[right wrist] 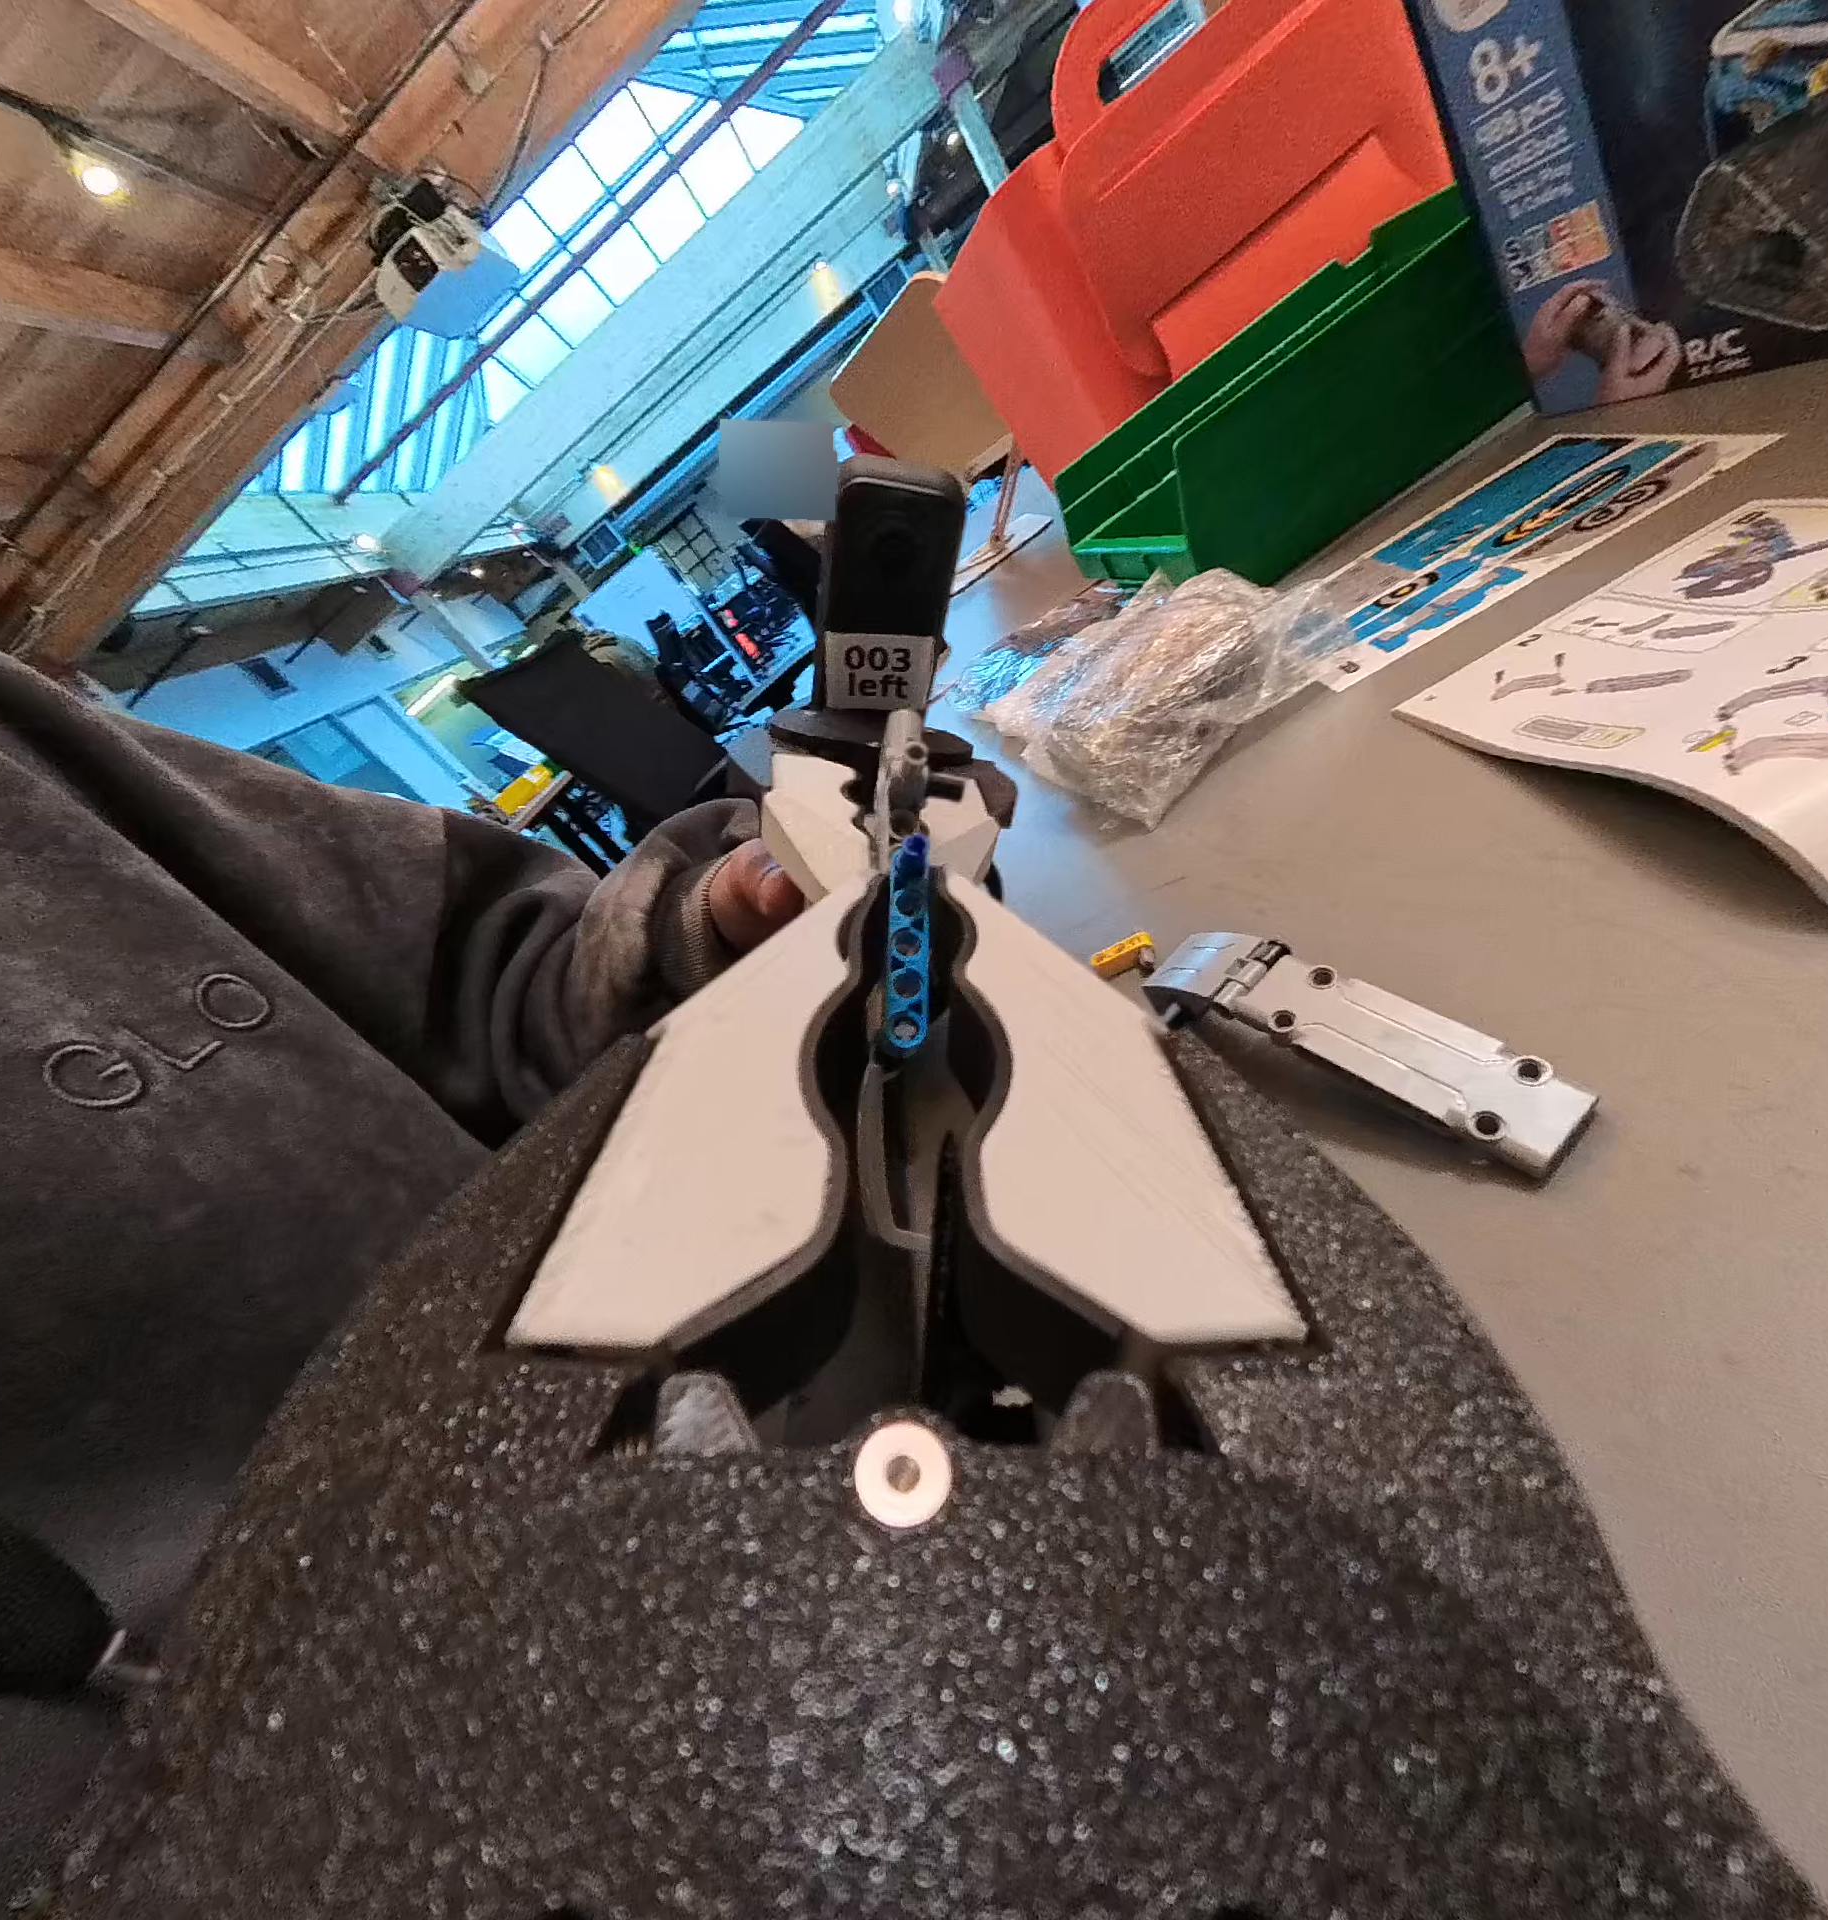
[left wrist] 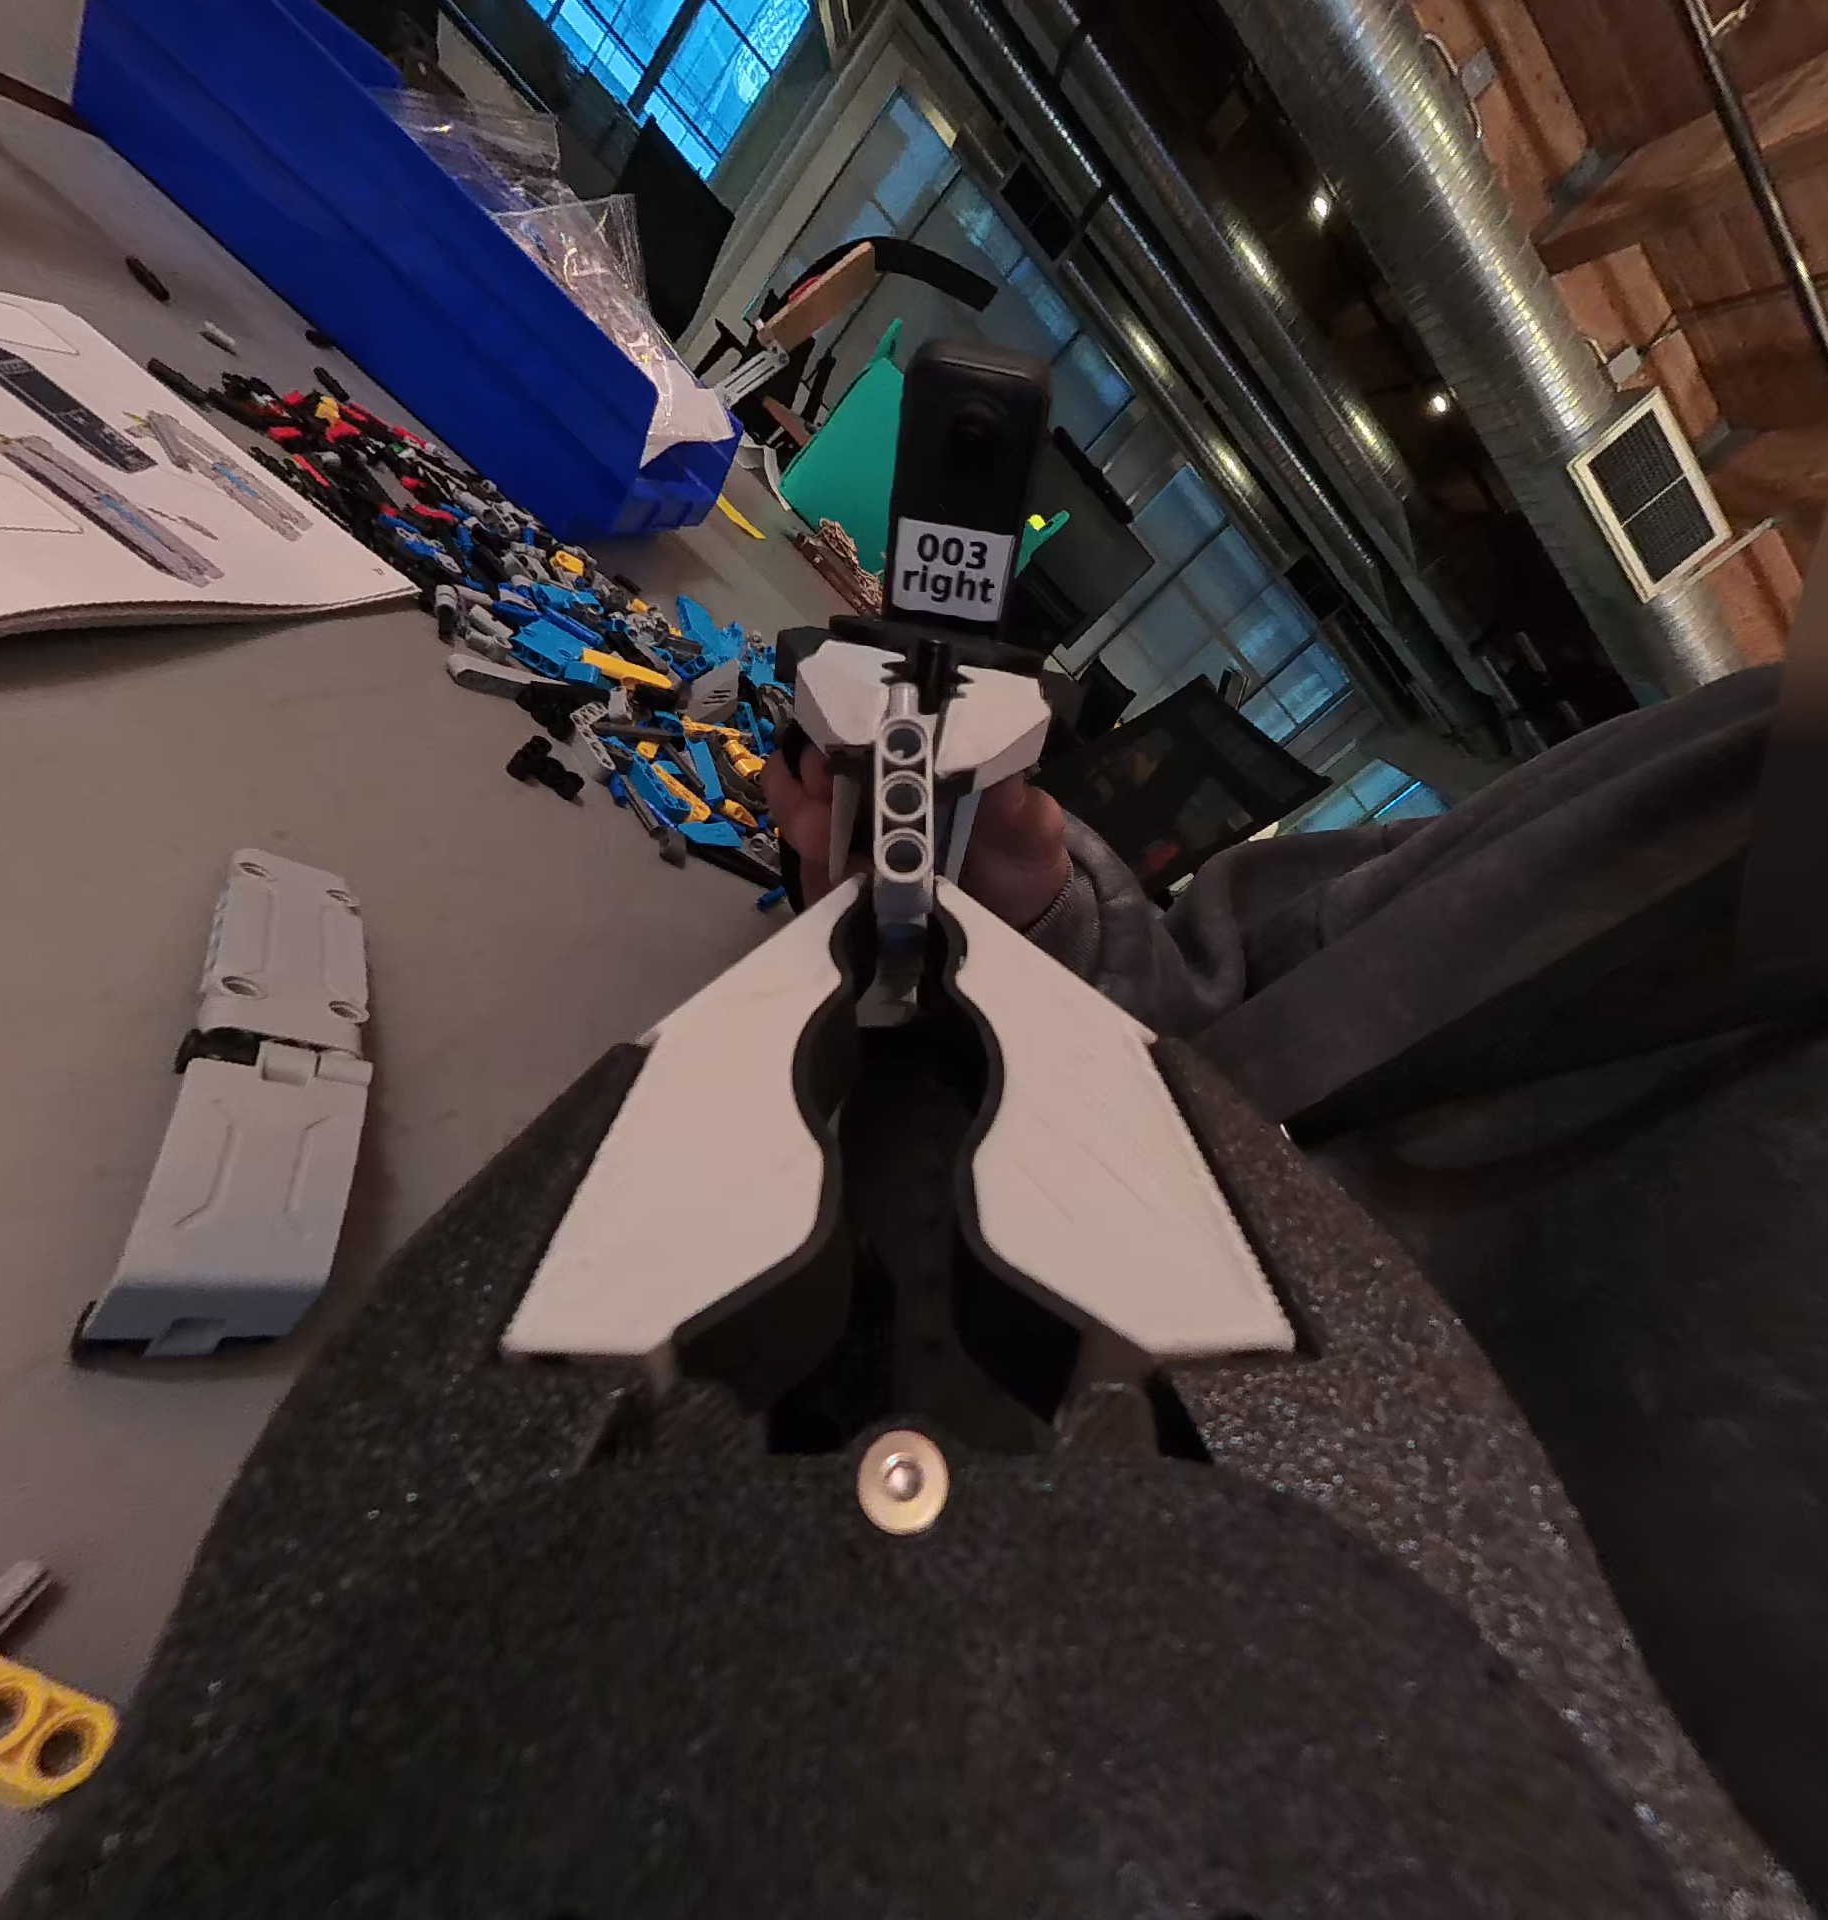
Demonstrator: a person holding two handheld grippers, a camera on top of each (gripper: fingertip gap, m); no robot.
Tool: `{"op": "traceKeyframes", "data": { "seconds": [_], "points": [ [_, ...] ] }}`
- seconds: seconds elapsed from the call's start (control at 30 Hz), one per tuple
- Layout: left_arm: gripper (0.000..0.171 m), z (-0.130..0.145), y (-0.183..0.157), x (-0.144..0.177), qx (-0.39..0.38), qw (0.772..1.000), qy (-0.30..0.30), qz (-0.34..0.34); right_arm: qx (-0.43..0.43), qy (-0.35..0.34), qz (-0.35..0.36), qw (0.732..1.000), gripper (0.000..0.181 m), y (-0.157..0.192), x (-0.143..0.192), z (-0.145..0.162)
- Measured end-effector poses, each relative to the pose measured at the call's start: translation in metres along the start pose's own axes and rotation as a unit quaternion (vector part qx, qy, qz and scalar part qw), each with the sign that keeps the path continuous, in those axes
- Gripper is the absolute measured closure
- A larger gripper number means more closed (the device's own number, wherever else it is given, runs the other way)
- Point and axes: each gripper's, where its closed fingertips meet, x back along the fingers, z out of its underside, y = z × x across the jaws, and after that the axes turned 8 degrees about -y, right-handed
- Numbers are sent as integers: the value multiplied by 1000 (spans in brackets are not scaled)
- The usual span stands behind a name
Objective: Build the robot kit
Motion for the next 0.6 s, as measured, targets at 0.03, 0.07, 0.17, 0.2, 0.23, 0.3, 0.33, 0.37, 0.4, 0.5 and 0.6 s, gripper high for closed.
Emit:
{"op": "traceKeyframes", "data": {
  "seconds": [0.03,0.07,0.17,0.2,0.23,0.3,0.33,0.37,0.4,0.5,0.6],
  "points": [
    [165,0,-1,0,0,1000,-1,2,-8,-1,-5,1000,175,1,0,0],
    [166,0,0,0,0,1000,0,2,-14,-1,-8,1000,175,1,0,0],
    [165,1,0,0,2,1000,1,2,-23,1,-9,1000,175,-1,1,1],
    [166,1,0,0,3,1000,1,4,-24,2,-10,1000,175,0,1,1],
    [166,1,-1,-1,4,1000,2,7,-28,4,-13,1000,175,0,2,1],
    [166,1,0,-1,6,1000,2,5,-39,19,-10,999,168,-2,5,3],
    [166,-1,1,0,11,1000,-1,5,-45,29,-7,999,159,-4,7,4],
    [166,-3,2,1,18,1000,-8,6,-50,35,-10,998,157,-4,10,4],
    [166,-5,3,3,24,1000,-16,4,-50,40,-15,998,158,-4,14,3],
    [167,-8,4,6,29,999,-23,6,-33,56,-17,998,172,-4,23,3],
    [166,-6,2,5,24,1000,-17,10,-49,72,-17,996,168,-6,20,11]
  ]
}}
